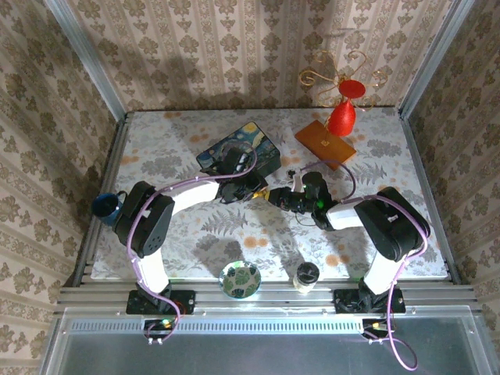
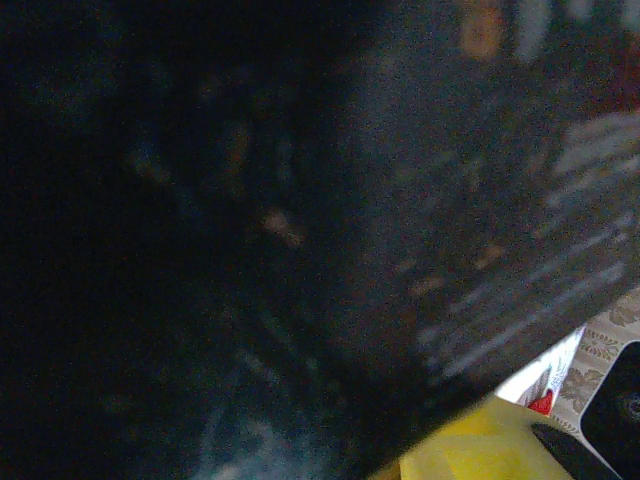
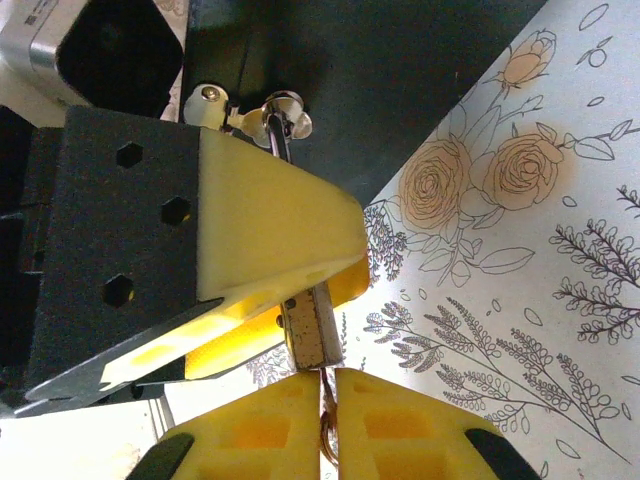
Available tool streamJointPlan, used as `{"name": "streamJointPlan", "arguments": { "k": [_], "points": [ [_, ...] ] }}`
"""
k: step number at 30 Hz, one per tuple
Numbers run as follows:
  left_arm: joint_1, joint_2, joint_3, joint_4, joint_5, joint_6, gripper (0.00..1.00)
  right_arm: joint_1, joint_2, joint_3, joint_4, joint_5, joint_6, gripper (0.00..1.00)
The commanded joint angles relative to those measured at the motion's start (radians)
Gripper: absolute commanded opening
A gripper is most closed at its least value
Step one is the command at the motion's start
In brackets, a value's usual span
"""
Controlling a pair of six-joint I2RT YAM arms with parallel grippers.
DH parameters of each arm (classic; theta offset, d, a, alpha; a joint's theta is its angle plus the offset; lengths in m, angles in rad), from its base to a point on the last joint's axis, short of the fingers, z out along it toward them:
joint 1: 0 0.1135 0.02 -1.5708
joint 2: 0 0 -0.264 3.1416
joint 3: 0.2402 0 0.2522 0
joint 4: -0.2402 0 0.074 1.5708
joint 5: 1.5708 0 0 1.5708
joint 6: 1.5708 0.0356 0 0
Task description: Unlock the padlock with the key
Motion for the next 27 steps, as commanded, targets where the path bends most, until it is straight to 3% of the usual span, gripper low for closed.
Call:
{"name": "streamJointPlan", "arguments": {
  "k": [1, 6, 11, 14, 27],
  "points": [
    [0.003, -0.041, 0.002, 0.066, 0.035, -0.020, 0.00, 0.003, 0.031, 0.005, 0.064, 0.008, 0.057, 0.10],
    [-0.001, -0.044, 0.002, 0.084, 0.038, -0.020, 0.00, 0.005, 0.097, -0.012, 0.222, 0.013, 0.212, 0.05],
    [-0.001, -0.053, 0.000, 0.095, 0.033, -0.011, 0.00, 0.003, 0.237, -0.032, 0.536, 0.009, 0.445, 0.04],
    [-0.004, -0.058, 0.003, 0.101, 0.033, -0.008, 0.00, 0.013, 0.285, -0.017, 0.555, 0.010, 0.522, 0.00],
    [-0.008, -0.063, 0.003, 0.124, 0.033, 0.000, 0.00, 0.020, 0.298, -0.029, 0.552, 0.044, 0.717, 0.01]
  ]
}}
